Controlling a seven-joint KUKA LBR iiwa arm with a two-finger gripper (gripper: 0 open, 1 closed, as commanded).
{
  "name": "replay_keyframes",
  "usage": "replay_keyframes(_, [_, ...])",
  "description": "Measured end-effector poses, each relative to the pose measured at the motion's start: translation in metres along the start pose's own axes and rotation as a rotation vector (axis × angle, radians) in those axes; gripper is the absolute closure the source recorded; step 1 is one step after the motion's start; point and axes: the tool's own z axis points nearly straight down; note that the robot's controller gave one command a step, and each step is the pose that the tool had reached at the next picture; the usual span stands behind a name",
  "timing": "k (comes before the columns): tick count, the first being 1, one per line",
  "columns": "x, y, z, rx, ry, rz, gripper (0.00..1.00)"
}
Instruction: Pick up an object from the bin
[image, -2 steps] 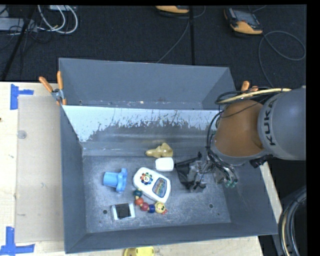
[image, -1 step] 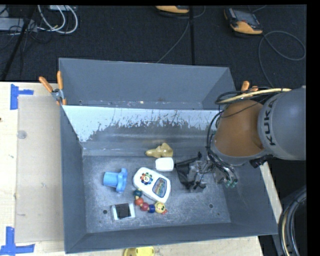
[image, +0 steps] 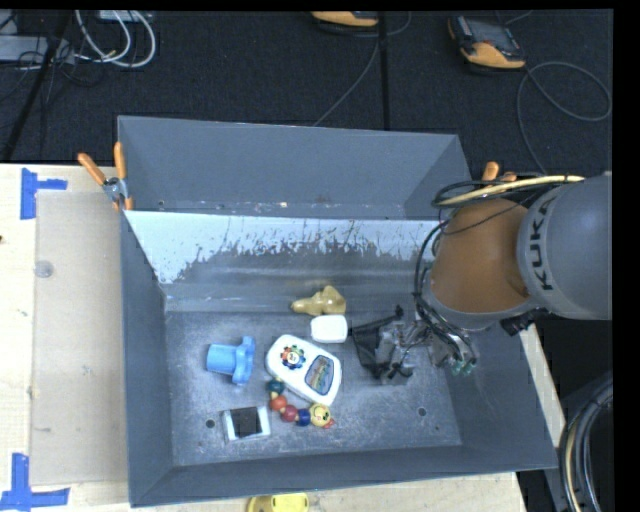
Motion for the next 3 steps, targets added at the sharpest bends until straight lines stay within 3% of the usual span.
replay_keyframes(1, [0.001, 0.0, -0.016, -0.001, 0.004, 0.0, 1.0])
replay_keyframes(3, [-0.001, 0.0, -0.047, 0.001, -0.006, 0.0, 1.0])
